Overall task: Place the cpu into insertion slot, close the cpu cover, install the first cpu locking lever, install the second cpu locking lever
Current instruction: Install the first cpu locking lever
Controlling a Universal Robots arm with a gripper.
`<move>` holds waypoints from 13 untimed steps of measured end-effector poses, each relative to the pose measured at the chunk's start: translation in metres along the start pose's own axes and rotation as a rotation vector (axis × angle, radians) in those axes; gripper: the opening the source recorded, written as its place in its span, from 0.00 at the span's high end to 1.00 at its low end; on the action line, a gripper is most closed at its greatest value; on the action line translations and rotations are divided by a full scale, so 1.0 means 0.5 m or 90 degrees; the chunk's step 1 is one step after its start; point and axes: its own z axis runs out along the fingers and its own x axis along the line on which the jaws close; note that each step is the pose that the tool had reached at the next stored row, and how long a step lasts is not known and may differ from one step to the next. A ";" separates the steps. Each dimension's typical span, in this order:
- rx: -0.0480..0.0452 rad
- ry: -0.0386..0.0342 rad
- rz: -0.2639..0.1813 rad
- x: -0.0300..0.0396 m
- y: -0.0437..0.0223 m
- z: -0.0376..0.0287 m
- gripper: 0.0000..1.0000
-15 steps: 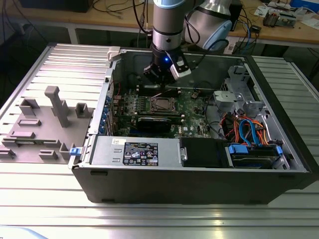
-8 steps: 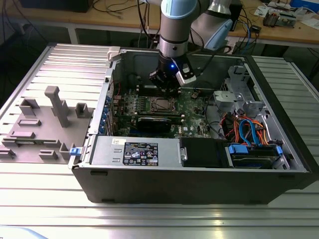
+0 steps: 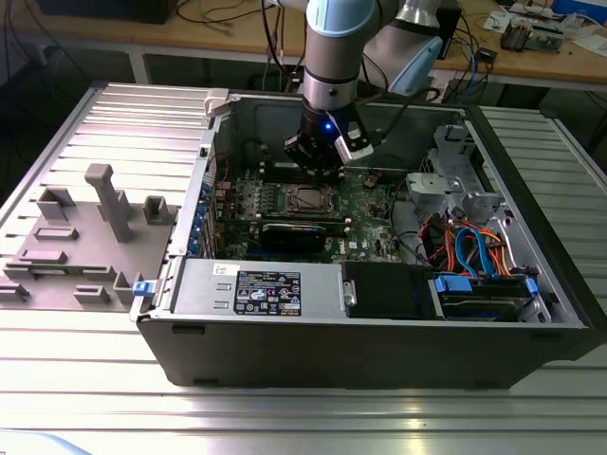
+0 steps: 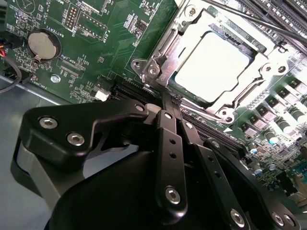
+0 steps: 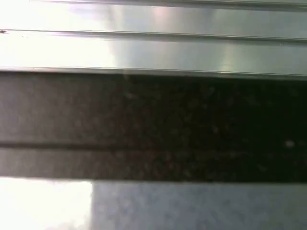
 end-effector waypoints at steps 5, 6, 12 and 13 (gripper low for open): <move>-0.0001 -0.0001 0.000 0.000 0.000 -0.003 0.89; 0.0000 0.0000 0.000 0.000 0.000 -0.003 0.89; 0.0001 0.0023 0.000 -0.002 -0.001 -0.001 0.89; 0.0001 0.0032 0.000 -0.002 -0.003 0.000 0.89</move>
